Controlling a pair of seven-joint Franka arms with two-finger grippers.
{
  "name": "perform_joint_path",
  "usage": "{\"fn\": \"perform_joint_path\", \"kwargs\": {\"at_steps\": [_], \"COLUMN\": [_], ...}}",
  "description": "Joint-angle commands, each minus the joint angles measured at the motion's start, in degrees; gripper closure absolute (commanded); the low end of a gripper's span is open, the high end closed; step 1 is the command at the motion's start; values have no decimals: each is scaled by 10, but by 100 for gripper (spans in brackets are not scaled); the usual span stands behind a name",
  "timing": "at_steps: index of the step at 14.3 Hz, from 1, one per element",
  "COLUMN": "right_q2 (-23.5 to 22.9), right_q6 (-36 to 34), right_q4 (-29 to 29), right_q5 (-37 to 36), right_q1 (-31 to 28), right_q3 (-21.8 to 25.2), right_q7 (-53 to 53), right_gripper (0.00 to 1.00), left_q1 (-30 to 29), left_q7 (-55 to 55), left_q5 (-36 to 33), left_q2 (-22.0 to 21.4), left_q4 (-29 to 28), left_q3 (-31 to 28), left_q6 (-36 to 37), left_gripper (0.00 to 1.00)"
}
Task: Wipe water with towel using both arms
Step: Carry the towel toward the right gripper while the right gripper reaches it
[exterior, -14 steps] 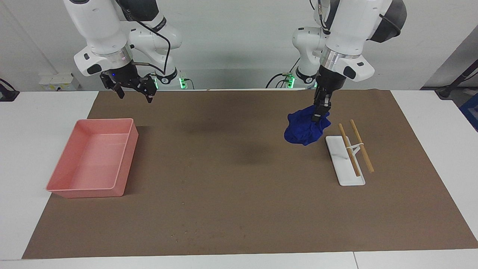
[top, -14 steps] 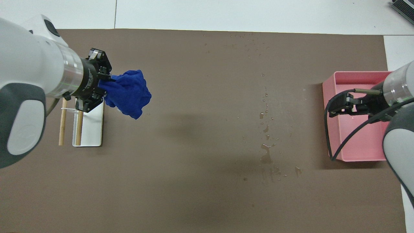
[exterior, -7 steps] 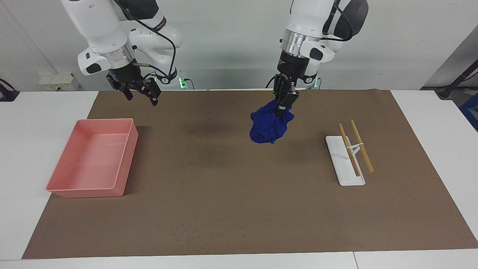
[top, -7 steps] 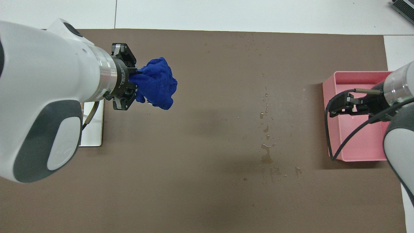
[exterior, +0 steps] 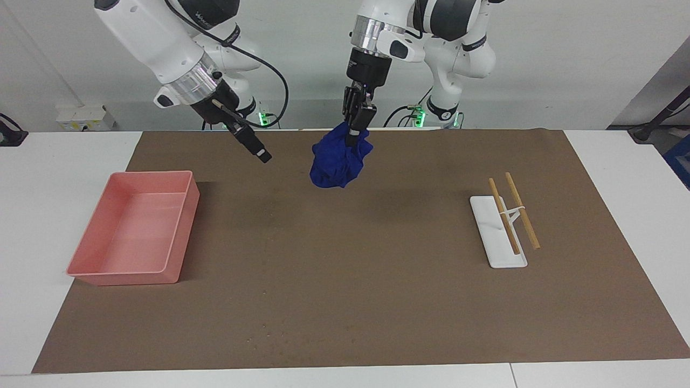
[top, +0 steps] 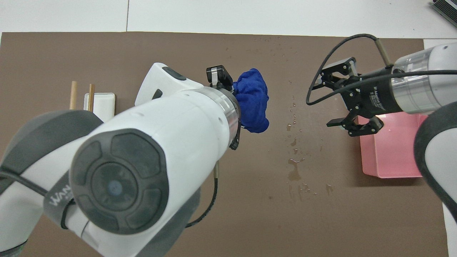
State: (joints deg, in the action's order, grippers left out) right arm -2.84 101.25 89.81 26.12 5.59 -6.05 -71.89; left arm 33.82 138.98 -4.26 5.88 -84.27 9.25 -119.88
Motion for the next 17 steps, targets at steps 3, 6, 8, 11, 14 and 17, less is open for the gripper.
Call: {"fn": "perform_joint_path", "kwargs": {"at_steps": [3, 6, 8, 11, 14, 17], "right_q2": [-37, -44, -44, -44, -43, -41], "right_q6": [52, 84, 73, 69, 67, 63], "right_q4": [-31, -27, -27, -29, -29, -30], "right_q5": [32, 44, 55, 84, 84, 84], "right_q1": [52, 63, 56, 54, 54, 51], "right_q3": [-1, -1, -1, 0, 0, 4], "right_q7": [-132, -157, -160, -174, -182, -181], "right_gripper": [10, 15, 81, 100, 100, 100], "left_q1": [72, 83, 83, 82, 79, 78], "left_q7": [123, 125, 125, 125, 123, 119], "left_q5": [-75, -79, -79, -80, -81, -82], "left_q2": [12, 11, 11, 11, 11, 11], "left_q4": [24, 24, 24, 23, 21, 20], "left_q3": [-8, -8, -8, -8, -8, -8], "left_q6": [-29, -31, -28, -31, -32, -42], "left_gripper": [100, 100, 100, 100, 100, 100]}}
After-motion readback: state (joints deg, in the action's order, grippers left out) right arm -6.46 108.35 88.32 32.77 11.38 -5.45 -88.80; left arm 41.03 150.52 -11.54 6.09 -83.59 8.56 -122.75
